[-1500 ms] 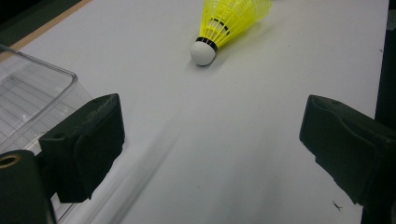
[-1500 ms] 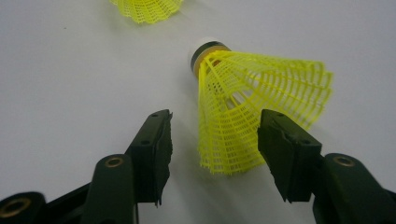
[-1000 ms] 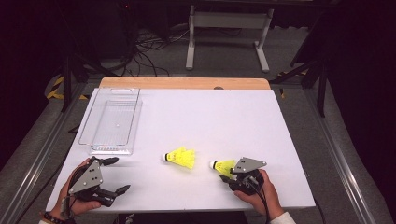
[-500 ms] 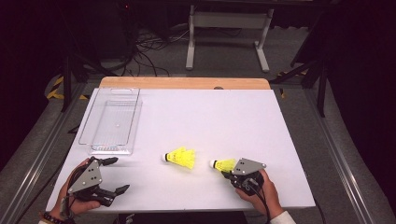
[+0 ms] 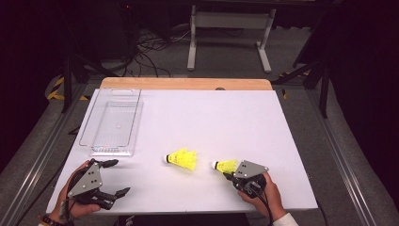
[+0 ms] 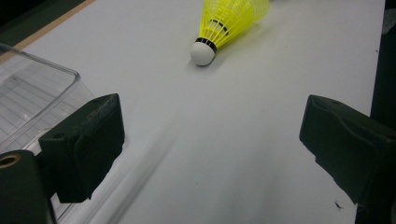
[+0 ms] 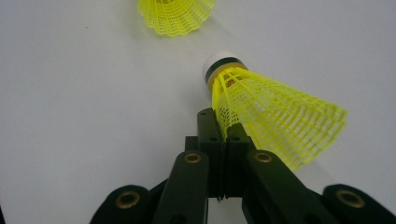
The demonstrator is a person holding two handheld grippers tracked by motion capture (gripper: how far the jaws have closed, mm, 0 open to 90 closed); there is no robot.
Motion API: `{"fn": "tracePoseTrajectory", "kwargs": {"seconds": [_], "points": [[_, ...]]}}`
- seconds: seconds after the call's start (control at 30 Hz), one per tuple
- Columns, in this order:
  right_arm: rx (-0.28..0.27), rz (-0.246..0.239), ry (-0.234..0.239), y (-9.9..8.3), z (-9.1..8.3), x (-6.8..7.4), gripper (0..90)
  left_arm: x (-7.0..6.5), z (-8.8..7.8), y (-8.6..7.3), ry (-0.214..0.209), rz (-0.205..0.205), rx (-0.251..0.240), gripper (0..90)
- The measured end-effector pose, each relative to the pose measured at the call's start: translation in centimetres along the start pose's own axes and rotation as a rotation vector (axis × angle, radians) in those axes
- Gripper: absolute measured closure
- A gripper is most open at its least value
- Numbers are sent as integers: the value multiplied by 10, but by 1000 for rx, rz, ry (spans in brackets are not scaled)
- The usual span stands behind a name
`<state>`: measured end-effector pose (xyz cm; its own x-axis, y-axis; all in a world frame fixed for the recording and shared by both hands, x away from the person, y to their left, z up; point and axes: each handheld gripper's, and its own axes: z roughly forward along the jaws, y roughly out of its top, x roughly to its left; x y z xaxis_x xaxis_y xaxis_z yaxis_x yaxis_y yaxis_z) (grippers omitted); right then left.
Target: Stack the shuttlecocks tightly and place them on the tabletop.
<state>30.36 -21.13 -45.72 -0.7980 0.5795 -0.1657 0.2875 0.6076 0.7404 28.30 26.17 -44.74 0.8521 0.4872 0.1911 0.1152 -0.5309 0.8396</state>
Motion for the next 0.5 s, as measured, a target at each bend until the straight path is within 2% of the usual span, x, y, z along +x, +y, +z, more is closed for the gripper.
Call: {"fn": "tracePoseTrajectory", "kwargs": {"seconds": [0.5], "points": [[-45,-6,-22,3,-7,1,896,-2,-2,0,7,3,-1,78]]}}
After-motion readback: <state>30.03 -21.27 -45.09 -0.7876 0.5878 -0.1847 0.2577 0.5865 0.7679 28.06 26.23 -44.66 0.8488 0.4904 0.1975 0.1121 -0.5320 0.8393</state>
